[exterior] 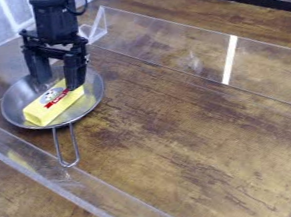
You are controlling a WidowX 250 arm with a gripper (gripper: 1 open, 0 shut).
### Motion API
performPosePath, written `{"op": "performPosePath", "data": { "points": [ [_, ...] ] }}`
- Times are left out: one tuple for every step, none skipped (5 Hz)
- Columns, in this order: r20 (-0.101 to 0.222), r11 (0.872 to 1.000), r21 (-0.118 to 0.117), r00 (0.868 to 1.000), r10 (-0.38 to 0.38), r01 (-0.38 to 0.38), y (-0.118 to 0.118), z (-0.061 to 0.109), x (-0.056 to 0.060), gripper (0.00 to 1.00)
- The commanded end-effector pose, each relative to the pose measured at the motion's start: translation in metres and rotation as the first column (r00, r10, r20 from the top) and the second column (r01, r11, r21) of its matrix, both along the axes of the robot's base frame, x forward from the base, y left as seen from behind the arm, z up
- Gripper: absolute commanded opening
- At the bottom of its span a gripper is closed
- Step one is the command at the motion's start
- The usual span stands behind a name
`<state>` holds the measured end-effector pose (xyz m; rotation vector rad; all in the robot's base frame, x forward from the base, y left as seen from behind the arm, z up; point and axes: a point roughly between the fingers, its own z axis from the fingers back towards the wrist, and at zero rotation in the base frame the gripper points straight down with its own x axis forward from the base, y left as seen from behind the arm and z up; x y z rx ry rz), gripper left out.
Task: Remove the yellow object from inside the silver pan and put it on the table
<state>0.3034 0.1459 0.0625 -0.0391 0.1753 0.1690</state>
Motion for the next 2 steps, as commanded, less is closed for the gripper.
{"op": "performPosePath", "data": {
  "points": [
    [0.093,0.999,0.035,0.995,0.023,-0.027,0.0087,0.0329,0.0011,1.00],
    [0.095,0.999,0.029,0.995,0.027,-0.030,0.0082,0.0325,0.0000,1.00]
  ]
}}
